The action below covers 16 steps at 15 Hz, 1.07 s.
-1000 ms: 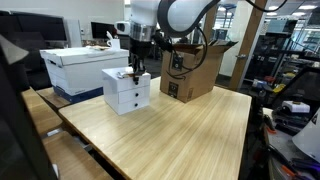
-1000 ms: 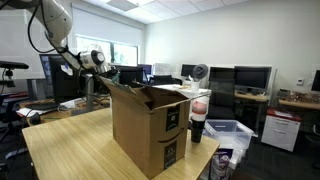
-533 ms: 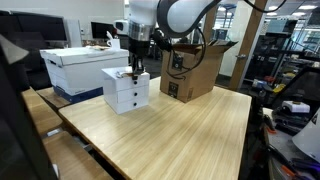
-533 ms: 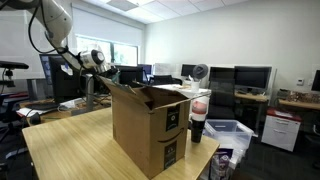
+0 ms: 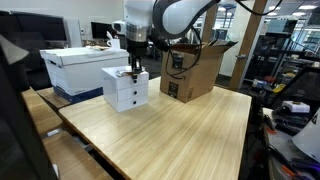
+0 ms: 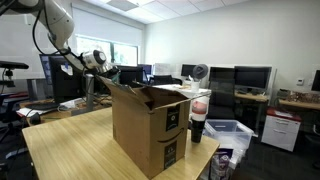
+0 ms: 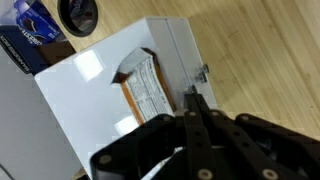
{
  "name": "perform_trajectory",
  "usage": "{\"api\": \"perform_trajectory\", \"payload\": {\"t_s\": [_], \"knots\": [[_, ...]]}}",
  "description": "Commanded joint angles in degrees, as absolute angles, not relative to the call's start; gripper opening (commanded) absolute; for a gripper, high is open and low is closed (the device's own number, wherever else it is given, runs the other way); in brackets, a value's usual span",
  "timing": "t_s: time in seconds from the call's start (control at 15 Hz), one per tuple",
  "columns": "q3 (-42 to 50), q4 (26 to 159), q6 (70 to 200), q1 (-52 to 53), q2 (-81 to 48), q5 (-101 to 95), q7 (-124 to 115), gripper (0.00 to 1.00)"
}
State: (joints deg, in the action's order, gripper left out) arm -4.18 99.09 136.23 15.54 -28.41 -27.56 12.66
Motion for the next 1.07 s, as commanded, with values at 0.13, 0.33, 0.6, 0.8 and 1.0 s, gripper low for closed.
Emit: {"api": "perform_trajectory", "payload": {"t_s": [0.13,0.33,0.6,0.8,1.0], "knots": [[-5.93,96.57,133.47,13.71,-30.24,-24.44,15.42,0.06],[-5.91,108.81,137.94,8.1,-21.61,-21.38,19.39,0.05],[-7.63,113.43,136.66,2.06,-16.5,-12.37,27.11,0.05],[-8.22,114.97,134.06,-0.02,-13.44,-6.9,31.54,0.05],[-8.43,114.02,126.5,0.91,-11.02,-1.57,27.77,0.03]]}}
